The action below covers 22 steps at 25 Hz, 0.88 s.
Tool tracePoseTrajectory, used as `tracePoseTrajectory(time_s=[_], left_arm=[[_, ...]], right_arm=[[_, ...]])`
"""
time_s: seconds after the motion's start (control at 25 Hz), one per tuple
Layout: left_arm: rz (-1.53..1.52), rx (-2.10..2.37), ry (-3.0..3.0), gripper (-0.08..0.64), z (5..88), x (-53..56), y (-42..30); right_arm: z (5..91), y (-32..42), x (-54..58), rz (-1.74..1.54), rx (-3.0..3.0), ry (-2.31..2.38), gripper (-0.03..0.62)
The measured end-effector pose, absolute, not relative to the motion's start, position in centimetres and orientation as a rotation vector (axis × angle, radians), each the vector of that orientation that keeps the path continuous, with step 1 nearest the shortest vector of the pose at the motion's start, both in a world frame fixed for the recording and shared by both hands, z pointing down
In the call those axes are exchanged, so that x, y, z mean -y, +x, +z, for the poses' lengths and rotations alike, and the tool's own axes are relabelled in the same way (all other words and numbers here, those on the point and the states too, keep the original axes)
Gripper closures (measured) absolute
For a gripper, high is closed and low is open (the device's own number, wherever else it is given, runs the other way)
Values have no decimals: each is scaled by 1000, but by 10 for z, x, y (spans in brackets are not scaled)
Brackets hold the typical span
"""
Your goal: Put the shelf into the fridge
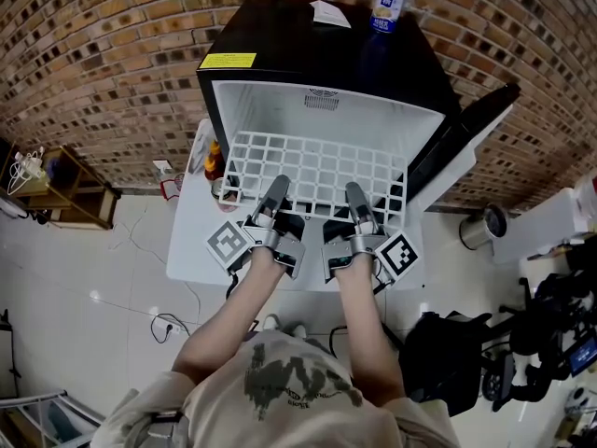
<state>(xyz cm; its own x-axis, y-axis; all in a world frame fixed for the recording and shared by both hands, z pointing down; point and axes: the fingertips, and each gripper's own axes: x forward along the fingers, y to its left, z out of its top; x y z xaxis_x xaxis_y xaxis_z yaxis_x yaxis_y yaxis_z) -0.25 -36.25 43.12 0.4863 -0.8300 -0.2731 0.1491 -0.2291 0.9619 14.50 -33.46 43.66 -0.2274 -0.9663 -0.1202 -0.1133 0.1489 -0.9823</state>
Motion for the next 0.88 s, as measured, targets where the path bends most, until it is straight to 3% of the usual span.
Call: tracePoseTrajectory(time_s=[0.88], left_arm=[[-1010,648,1576,548,430,365,1]], right_arm=[[439,150,345,-1211,-1515,-1088,565]])
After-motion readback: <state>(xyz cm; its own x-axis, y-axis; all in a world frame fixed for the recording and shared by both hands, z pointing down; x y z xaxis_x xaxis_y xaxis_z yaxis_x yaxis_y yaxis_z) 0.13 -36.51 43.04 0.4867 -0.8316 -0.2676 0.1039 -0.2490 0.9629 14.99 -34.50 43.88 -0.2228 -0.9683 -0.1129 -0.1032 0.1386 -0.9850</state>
